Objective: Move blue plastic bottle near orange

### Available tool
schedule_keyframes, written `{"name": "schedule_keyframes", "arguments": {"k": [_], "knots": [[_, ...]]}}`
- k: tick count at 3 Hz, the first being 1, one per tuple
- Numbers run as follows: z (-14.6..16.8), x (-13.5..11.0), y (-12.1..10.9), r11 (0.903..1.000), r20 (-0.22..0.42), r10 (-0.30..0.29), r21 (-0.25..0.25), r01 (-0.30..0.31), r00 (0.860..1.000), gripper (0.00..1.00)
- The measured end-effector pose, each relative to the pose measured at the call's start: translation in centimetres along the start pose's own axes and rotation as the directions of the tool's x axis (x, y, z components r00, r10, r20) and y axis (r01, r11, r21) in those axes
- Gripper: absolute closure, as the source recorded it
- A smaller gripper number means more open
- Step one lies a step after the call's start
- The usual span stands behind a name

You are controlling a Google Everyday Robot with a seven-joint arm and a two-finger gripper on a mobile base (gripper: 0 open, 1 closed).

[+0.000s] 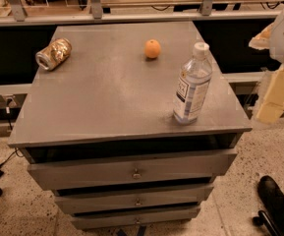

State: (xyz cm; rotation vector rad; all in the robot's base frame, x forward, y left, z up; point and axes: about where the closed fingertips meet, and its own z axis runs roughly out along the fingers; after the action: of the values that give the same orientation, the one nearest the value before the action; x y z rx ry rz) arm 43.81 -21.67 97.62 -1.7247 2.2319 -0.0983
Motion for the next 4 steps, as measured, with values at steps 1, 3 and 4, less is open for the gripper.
{"name": "schedule_keyframes", "arguments": {"k": [1,3,4], "knots": [[0.0,0.0,0.0,1.0000,0.000,0.000,0.000,0.000,1.000,0.00],[3.8,-0.7,-3.7,0.9871,0.213,0.160,-0.045,-0.153,0.964,0.00],[5.1,-3.2,-4.5,0.9799,0.400,0.197,-0.106,-0.168,0.895,0.00]]}}
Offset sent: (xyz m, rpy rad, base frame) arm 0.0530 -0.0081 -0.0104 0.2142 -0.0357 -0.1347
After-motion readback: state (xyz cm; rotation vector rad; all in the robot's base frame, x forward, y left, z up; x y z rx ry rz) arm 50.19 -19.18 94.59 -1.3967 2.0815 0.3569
